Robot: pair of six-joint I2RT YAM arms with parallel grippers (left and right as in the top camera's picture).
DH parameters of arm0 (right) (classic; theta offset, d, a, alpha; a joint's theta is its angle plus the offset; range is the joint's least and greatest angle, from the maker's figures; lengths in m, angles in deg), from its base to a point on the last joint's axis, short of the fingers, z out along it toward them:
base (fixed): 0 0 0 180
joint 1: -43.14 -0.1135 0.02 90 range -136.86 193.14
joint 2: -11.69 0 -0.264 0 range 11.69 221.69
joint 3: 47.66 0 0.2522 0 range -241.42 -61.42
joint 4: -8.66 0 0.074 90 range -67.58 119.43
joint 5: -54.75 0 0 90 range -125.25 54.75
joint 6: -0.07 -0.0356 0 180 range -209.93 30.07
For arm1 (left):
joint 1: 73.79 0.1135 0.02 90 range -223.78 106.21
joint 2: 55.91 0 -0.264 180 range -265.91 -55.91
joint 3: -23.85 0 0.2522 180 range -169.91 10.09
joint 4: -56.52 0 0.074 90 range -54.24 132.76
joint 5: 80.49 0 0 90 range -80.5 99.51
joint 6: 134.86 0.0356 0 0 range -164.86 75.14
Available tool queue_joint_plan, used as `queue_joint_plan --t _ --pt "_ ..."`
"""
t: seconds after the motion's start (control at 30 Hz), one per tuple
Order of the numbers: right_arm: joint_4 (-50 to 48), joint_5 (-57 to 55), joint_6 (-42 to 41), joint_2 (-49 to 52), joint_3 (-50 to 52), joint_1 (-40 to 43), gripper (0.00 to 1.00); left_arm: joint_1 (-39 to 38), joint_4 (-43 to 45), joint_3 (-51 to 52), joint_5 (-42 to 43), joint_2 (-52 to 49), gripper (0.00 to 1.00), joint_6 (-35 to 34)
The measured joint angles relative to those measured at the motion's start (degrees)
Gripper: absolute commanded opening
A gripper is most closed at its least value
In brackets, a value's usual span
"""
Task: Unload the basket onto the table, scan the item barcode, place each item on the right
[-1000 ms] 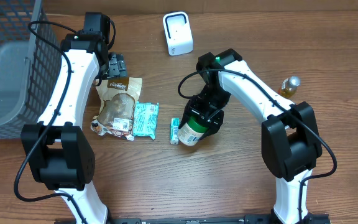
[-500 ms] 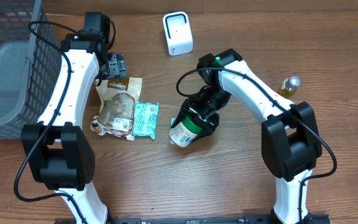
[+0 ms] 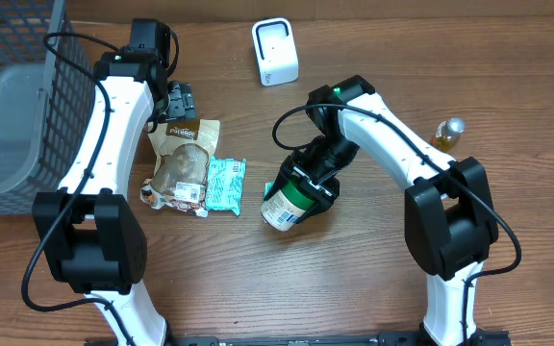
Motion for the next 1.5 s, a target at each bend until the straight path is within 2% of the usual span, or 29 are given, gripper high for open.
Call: queue_joint_plan --t 0.5,0.67,1.13,1.5 --pt "0.20 1.88 0.02 0.00 0.00 0.00 0.38 0.00 0.00 0.00 -0.02 0.00 1.00 0.00" --pt "0.55 3.04 0.00 0.00 0.00 0.00 0.30 0.00 0.00 0.00 -0.02 0.00 1.00 0.00" --pt "1.20 6.23 0.00 0.00 0.00 0.00 0.31 0.00 0.00 0.00 -0.02 0.00 1.00 0.00" --pt "-5.49 1.44 -0.11 0.00 0.00 0.00 0.31 0.00 0.00 0.00 0.00 0.00 1.00 0.00"
